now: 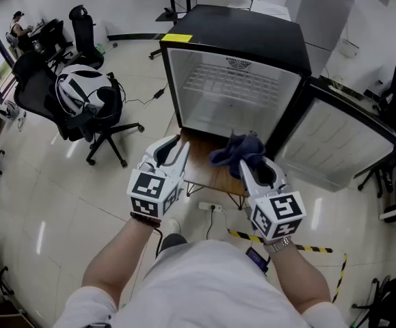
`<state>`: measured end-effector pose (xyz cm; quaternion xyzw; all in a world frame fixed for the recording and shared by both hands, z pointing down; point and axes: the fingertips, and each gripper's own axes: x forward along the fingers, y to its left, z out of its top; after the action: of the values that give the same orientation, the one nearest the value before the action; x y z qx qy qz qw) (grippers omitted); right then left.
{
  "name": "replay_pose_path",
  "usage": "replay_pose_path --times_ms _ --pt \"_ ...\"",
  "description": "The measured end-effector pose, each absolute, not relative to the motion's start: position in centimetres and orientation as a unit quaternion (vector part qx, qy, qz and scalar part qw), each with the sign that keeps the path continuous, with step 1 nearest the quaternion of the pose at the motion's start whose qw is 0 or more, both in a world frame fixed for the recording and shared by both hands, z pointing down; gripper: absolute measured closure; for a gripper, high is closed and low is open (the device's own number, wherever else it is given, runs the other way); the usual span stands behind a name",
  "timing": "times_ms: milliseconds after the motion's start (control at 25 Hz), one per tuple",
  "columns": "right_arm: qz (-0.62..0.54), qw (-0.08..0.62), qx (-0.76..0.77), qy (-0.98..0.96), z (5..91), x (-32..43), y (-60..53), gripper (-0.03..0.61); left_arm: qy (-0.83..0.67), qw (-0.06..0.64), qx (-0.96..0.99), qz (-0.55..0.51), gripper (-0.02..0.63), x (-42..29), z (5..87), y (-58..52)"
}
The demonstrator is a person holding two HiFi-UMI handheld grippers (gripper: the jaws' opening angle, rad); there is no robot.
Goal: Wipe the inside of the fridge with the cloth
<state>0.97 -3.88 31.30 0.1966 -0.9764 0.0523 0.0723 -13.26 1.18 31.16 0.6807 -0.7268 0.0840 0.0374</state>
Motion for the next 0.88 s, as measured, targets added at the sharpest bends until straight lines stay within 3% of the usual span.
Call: replay_pose_path --times_ms 880 --pt "0.001 0.078 0.219 -0.973 29.4 -17.6 -11.1 0.491 -0.716 0.045 0.691 0.087 0.472 -30.3 31.8 -9.9"
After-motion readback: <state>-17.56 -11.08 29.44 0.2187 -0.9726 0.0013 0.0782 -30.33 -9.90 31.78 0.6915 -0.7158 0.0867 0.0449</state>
